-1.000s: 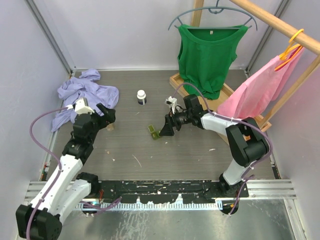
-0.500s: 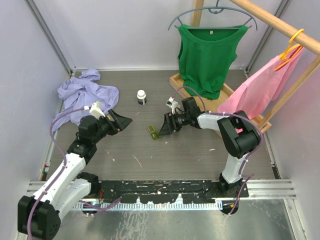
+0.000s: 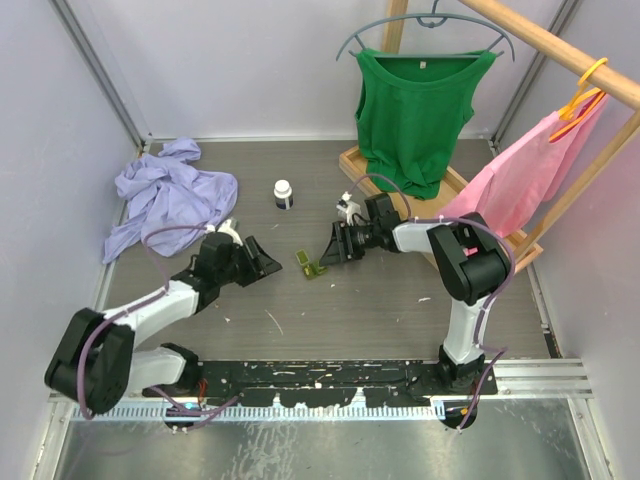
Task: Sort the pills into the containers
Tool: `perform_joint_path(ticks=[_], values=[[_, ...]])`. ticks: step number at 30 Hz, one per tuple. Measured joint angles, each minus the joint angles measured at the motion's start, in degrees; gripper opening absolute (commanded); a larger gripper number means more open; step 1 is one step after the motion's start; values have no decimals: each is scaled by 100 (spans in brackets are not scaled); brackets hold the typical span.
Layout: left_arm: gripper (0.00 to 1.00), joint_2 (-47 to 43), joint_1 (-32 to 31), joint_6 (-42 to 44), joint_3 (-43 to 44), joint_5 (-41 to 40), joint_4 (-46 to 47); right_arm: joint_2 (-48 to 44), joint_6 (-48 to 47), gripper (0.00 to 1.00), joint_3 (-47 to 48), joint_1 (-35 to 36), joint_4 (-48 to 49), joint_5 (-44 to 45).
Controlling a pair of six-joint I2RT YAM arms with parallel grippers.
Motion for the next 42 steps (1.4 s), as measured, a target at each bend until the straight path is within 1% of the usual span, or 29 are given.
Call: perform_joint_path(ticks=[4, 7, 13, 19, 25, 42], values=[[51, 793, 0, 81, 146, -118, 127, 129, 133, 51, 70, -70, 46, -44], [49, 1287, 0, 164, 262, -186, 293, 221, 216, 50, 101, -96, 81, -90], [45, 1906, 0, 232, 660, -221, 636, 282, 243, 50, 164, -98, 76, -133], [41, 2428, 0, 293, 1045, -199, 890, 341, 216, 47, 232, -85, 26, -140], [37, 2671, 0, 295, 1217, -181, 1014, 389, 162, 47, 317, -48, -61, -146], [37, 2924, 0, 297, 1429, 37, 1091, 455, -105, 45, 483, 83, -330, -155]])
